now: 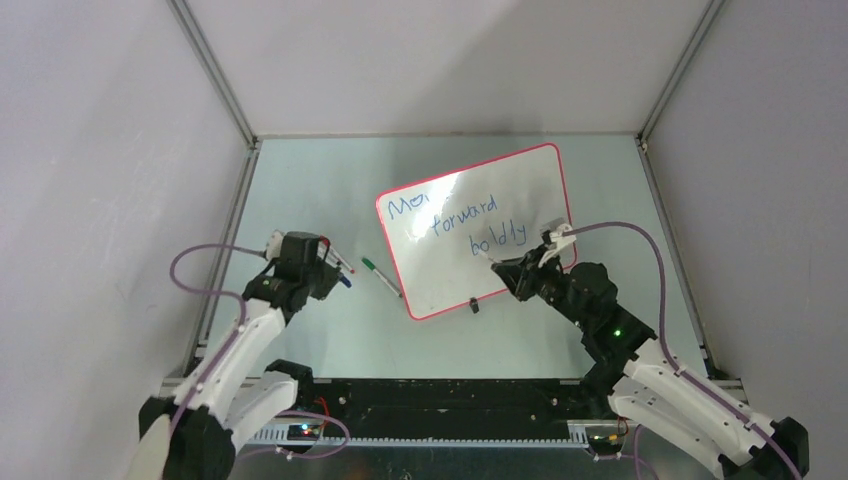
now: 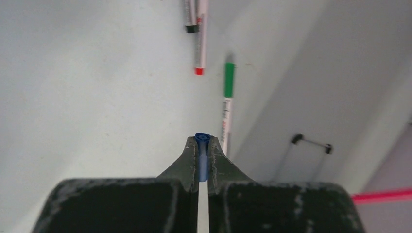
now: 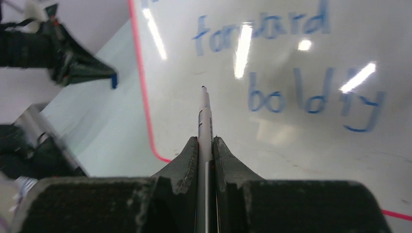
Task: Write a sentence on the whiteboard
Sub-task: Close the whiteboard marker at the center of the board.
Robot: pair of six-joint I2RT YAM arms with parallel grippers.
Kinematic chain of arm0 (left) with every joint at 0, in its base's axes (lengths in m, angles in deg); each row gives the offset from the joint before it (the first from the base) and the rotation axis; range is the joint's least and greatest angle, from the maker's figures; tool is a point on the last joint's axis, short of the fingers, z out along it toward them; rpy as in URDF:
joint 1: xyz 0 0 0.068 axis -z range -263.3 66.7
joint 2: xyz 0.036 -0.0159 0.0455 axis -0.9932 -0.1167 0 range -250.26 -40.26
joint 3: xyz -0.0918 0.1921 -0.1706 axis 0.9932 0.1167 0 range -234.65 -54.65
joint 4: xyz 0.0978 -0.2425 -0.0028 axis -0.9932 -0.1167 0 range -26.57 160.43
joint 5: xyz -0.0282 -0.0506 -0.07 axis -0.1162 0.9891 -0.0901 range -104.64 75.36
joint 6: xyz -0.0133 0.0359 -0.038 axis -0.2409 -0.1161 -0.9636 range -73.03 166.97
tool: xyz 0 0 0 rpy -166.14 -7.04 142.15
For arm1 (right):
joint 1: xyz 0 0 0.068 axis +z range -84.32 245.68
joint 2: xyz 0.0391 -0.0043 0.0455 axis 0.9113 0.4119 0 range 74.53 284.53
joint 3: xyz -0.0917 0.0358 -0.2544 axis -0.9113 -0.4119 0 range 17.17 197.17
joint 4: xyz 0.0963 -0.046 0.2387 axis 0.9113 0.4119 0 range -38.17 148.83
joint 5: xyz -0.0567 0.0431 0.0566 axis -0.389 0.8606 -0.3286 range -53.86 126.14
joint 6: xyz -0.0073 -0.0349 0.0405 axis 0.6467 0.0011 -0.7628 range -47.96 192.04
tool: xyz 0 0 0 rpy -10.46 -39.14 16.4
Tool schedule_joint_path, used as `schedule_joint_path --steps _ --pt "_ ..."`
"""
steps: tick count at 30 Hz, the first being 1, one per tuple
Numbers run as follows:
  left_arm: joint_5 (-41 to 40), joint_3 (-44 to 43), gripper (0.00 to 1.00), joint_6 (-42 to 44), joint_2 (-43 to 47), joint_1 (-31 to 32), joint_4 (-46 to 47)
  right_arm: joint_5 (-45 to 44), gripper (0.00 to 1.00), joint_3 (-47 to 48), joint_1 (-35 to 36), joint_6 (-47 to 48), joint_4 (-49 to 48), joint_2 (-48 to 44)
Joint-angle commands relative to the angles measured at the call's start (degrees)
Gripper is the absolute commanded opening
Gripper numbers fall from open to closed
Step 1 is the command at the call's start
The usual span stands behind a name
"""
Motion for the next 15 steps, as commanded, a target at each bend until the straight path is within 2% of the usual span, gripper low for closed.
schedule_joint_path --steps 1,8,13,15 --pt "3.5 1.6 0.00 -7.2 7.1 -0.3 -0.8 -0.6 0.00 3.7 7.0 0.0 -5.5 1.4" --pt "8.1 2.5 0.00 -18.1 18.1 -0.3 -2.8 -14.9 0.00 7.8 23.9 3.8 -10.7 10.7" --pt "9.7 0.1 0.00 -21.7 21.3 -0.2 -5.8 -18.1 0.00 12.9 30.6 5.0 -12.8 19.1" --pt "13.1 -0.7 0.00 -22.8 21.3 -0.2 -6.4 -18.4 0.00 14.6 32.2 5.3 -13.6 21.5"
